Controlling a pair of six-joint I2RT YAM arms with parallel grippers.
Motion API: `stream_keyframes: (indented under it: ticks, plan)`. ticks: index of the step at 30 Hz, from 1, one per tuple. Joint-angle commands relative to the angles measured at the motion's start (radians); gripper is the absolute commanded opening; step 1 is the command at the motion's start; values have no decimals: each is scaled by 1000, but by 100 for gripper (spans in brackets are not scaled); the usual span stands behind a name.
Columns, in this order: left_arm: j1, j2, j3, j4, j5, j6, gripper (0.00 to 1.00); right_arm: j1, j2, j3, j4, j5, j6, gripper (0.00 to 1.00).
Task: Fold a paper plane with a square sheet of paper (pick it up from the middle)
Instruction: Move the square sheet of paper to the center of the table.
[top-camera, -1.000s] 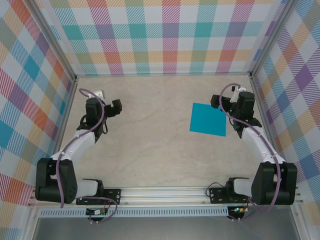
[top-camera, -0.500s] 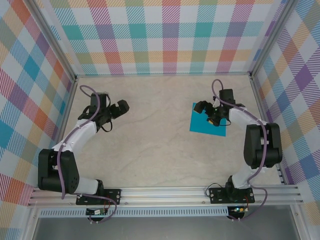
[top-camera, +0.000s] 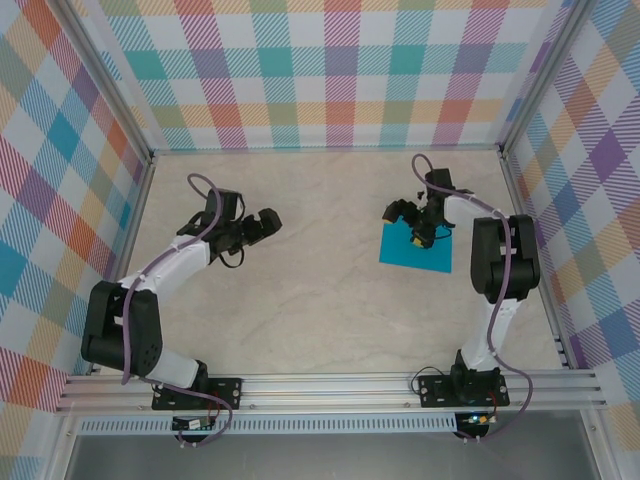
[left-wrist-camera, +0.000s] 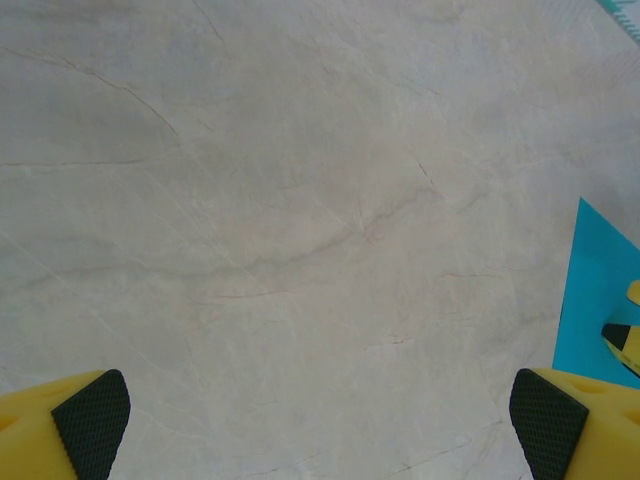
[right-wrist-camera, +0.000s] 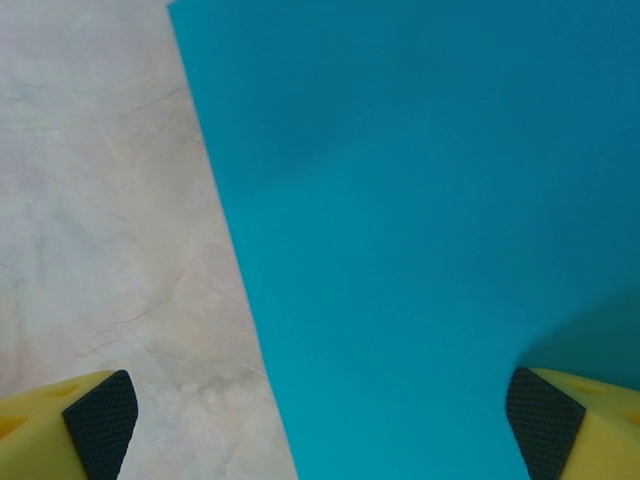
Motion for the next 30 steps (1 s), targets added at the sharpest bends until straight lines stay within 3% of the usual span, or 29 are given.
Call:
stream_keyframes:
  ticks: [1,9,19,24,30]
  plan:
    - [-29,31,33,19,12,-23,100,23,19,12,-68,-9,-18,98]
    - [-80,105,67,30,-12,-34,100,166,-18,-124,-52,-52,18,96]
    - [-118,167,70,58,-39,-82,100,496,-158,-325,-68,-20,128,96]
    - [-119,150,31,87,-77,-133,100,538,-236,-227,-174,60,104,96]
    - [-119,88,-23,83,-123,-169,100,538,-253,-42,-362,295,-82,100]
